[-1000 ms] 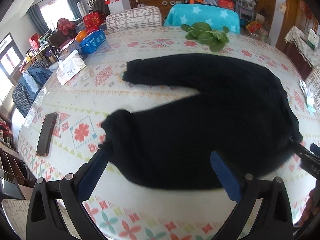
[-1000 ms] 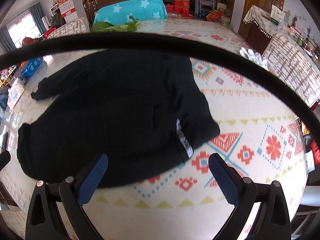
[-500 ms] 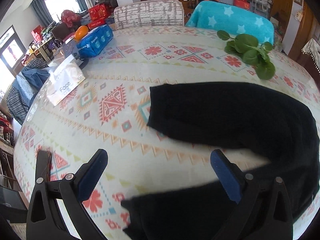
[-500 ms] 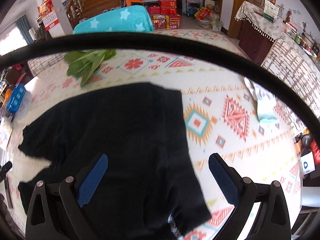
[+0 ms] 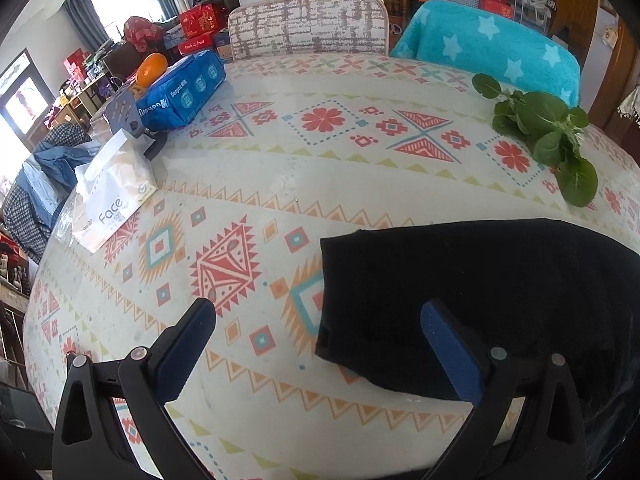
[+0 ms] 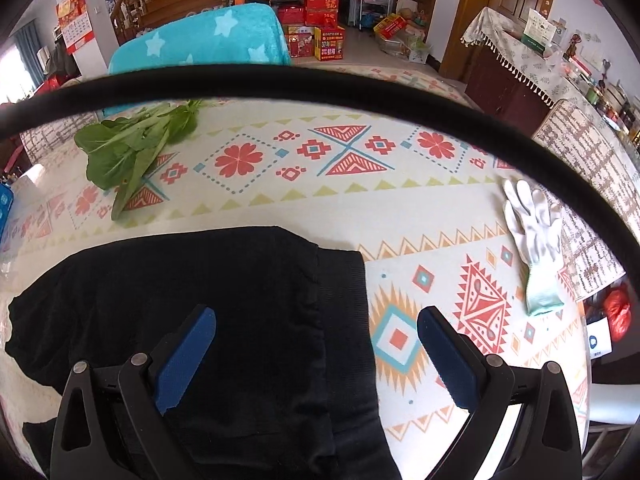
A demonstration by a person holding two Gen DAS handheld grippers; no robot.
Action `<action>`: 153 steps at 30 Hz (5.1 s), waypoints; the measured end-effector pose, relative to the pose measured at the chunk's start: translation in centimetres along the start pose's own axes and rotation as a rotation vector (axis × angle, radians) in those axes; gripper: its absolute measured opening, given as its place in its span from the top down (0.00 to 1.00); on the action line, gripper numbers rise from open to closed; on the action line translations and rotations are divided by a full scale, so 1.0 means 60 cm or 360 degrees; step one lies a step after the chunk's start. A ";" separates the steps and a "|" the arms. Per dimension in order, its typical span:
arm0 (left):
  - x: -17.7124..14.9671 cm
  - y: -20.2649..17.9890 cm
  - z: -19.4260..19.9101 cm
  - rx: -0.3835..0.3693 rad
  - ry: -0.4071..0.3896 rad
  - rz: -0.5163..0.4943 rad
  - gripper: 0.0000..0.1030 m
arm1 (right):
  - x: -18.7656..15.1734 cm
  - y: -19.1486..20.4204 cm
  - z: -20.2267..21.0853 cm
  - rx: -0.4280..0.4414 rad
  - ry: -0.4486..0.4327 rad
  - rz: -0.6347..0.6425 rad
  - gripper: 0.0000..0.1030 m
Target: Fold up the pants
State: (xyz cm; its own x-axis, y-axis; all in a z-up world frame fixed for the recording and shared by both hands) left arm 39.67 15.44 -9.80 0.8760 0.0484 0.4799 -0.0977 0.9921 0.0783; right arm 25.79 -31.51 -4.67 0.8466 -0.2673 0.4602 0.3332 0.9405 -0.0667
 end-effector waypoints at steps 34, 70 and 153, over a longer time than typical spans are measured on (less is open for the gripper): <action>0.028 0.003 -0.129 -0.0383 0.0231 0.0124 0.00 | 0.072 0.040 -0.122 0.0235 0.0117 0.0191 0.01; 0.039 -0.023 0.049 -0.0455 -0.0075 0.0073 0.85 | 0.040 0.011 -0.027 0.0278 -0.0055 0.0243 0.94; -0.134 0.158 0.200 -0.0964 -0.0183 0.0460 0.93 | -0.163 -0.082 0.124 0.0702 -0.0113 -0.0309 0.90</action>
State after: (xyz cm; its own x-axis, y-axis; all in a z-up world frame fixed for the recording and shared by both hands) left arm 26.01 23.07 -2.40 0.7953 0.3422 0.5004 -0.0095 0.8324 -0.5541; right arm 12.81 -31.98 -2.26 0.7510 -0.4459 0.4871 0.2614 0.8781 0.4007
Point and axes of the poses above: each gripper's, at about its wrist camera, not at the fingertips, and z roughly against the way its jaws point, y to its left, x to its top, the point moved 1 cm from there along -z, roughly the way its jaws point, and after that the axes turned 6 degrees about z, right-handed, at the moved point
